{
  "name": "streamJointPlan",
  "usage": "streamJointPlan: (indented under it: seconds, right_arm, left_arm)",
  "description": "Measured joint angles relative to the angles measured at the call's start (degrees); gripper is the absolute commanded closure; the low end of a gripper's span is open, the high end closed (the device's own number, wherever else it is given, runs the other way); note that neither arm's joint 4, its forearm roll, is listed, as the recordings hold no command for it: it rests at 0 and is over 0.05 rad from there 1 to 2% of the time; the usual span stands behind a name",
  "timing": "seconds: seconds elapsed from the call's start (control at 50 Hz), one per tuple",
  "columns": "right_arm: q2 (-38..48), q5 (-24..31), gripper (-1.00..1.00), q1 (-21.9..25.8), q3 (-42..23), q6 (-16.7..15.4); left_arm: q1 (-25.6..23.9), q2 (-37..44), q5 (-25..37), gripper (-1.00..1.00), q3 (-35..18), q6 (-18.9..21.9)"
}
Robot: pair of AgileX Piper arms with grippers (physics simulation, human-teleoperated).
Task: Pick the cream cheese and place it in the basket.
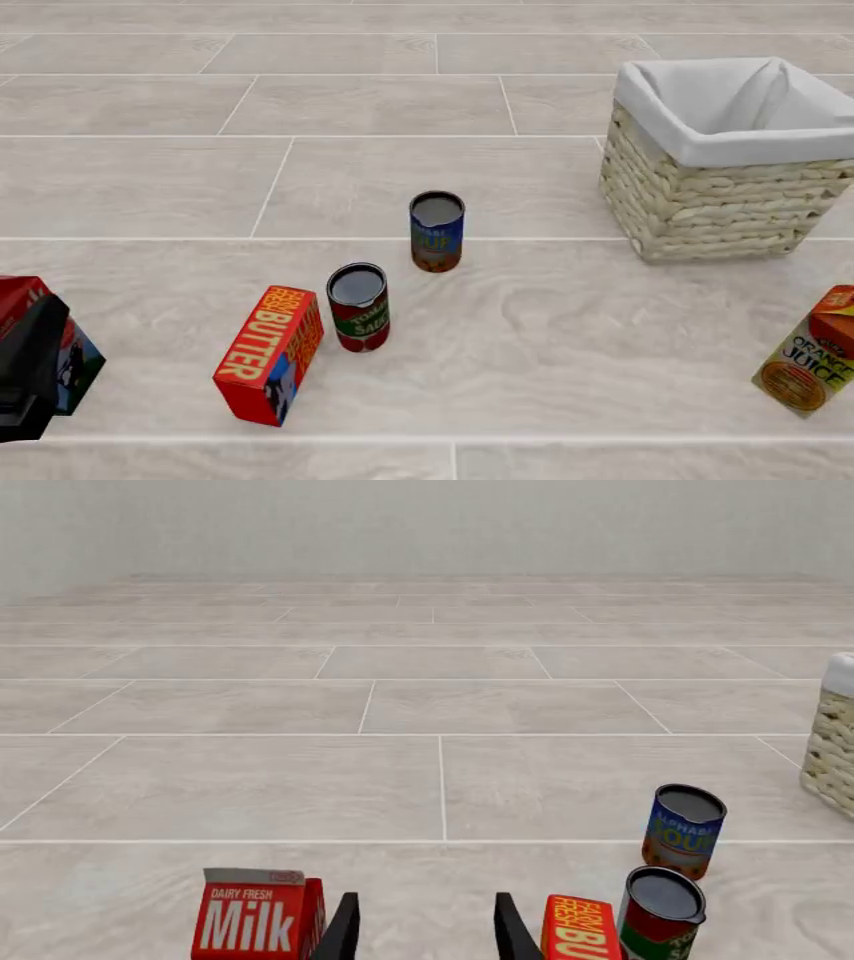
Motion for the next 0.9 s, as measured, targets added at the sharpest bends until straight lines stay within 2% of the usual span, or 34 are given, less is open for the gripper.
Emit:
streamJointPlan:
  seconds: [0.38, 0.58, 0.9]
  right_arm:
    - [6.9, -7.0, -1.0, 1.4, 3.7, 1.5]
    - [10.7, -11.1, -1.0, 2.2, 5.0, 0.8]
    - [15.0, -14.5, -1.0, 2.9, 5.6, -0.2]
  left_arm:
    - [0.0, 0.0, 0.0, -1.0, 0.0, 0.0]
    - [0.0, 0.0, 0.0, -1.0, 0.0, 0.0]
    - [0.0, 0.0, 0.0, -1.0, 0.0, 0.0]
